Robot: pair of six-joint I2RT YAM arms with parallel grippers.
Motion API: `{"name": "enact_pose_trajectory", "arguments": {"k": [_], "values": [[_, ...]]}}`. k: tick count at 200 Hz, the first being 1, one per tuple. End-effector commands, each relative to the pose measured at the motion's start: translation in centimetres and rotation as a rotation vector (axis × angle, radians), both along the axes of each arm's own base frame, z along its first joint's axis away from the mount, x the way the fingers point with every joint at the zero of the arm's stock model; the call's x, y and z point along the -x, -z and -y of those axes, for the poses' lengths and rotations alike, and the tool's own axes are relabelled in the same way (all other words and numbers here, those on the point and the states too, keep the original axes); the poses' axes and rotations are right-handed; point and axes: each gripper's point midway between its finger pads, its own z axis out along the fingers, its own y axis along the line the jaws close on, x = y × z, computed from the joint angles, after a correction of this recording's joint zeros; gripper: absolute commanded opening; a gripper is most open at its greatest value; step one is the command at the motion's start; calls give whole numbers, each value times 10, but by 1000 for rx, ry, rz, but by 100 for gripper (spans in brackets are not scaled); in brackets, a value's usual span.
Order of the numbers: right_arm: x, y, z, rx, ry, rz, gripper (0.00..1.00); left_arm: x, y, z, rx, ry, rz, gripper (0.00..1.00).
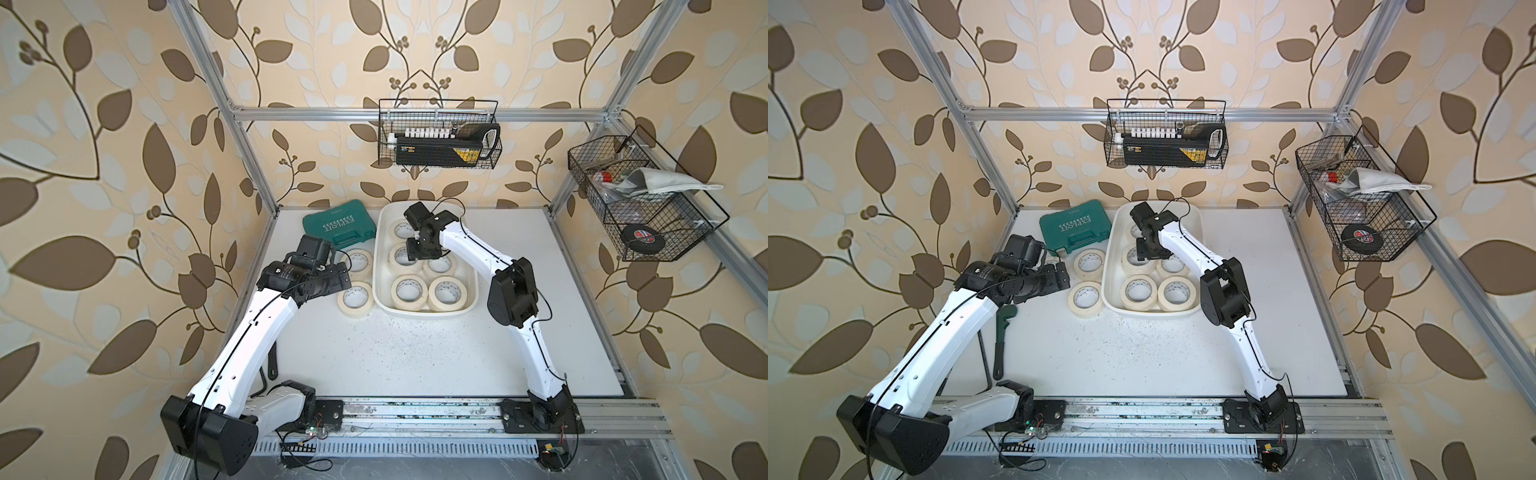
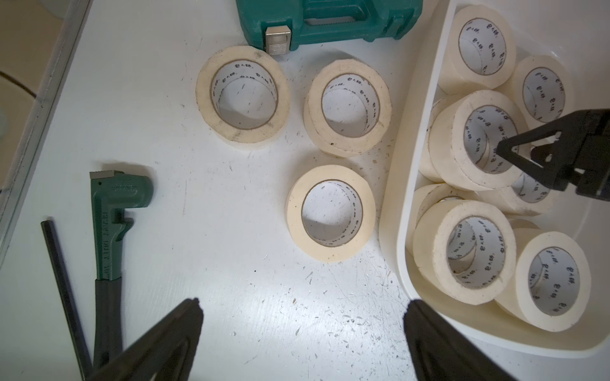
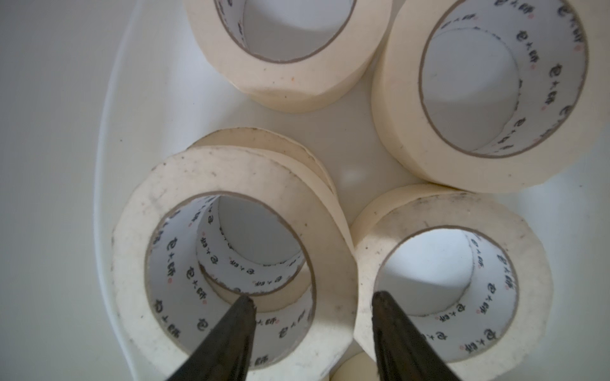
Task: Take out the art tape in the storage box
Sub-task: Pick up the art tape from the storage box.
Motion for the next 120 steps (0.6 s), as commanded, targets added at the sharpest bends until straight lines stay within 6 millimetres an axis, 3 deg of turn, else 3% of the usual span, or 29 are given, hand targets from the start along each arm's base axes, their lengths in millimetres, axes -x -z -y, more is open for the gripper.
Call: {"name": "enact_pose_trajectory", "arguments": {"k": [1, 36, 120], "values": [[-10, 5, -1, -28, 14, 2, 50, -14, -17, 1, -20, 21, 54, 99], [-14, 10, 3, -51, 21, -12, 42, -23, -16, 5, -17, 30, 44, 99], [-19, 19, 5, -74, 5, -34, 38, -34, -16, 18, 36, 43, 36, 99]]}}
